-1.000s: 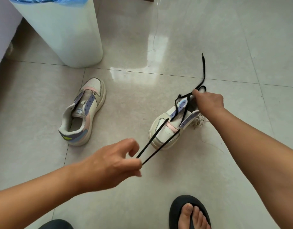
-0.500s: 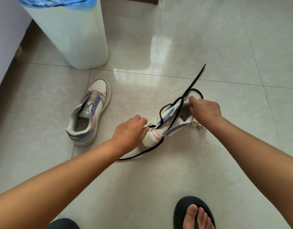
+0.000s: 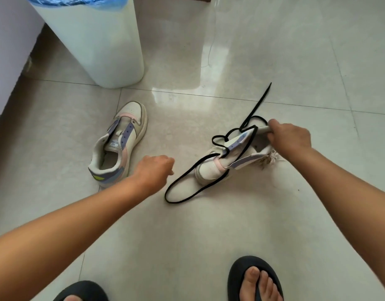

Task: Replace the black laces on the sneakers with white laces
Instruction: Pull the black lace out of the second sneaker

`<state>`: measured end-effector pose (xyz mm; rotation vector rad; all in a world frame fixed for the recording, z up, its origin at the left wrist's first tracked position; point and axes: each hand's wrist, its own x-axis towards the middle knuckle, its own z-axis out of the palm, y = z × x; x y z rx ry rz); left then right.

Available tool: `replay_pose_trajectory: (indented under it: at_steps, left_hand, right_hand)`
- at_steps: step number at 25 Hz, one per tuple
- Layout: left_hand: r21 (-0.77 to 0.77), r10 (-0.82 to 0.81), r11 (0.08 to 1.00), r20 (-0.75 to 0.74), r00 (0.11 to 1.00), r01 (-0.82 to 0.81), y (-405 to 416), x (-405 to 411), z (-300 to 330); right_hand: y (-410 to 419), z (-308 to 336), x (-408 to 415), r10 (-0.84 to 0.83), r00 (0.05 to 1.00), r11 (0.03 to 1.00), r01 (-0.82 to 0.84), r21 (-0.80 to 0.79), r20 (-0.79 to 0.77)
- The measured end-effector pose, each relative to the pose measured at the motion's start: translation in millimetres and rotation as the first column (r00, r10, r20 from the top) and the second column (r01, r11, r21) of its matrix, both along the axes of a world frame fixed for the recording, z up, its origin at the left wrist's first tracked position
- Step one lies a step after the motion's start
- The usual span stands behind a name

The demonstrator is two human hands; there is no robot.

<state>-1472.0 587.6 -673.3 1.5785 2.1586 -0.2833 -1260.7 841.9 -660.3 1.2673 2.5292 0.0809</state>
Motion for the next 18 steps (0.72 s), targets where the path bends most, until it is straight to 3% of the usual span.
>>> replay_pose_trajectory:
  at_steps: [3,5,8,11,14,18]
  left_hand:
    - [-0.096,0.197,0.977,0.055,0.979,-0.191,-45,-29,0]
    - [-0.009,0.185,0.983,0.117,0.976,-0.185,-32,-15,0]
    - [0.174,-0.011,0.985,0.054,0.998,0.001,16,25,0]
    - [0.008,-0.22,0.975,-0.075,0.973,0.221,44,41,-4]
    - [-0.144,-0.146,0.976,0.137,0.98,0.166,45,39,-15]
    - [-0.018,-0.052,0.998,0.465,0.884,0.068,21,25,-7]
  right_hand:
    - [20,11,21,-0.047,0.999,0.999,0.047,-0.009,0.0]
    - [9,5,21,0.01,1.0,0.999,-0.011,-0.034,-0.021]
    - [-15,-5,0,0.132,0.99,0.989,-0.135,-0.061,-0.054]
    - [-28,-3,-24,0.188,0.976,0.98,-0.194,-0.044,-0.112]
    - [-30,-5,-35,0.226,0.967,0.973,-0.23,-0.02,-0.118]
    - [-22,-13,-34,0.244,0.967,0.97,-0.245,-0.009,-0.07]
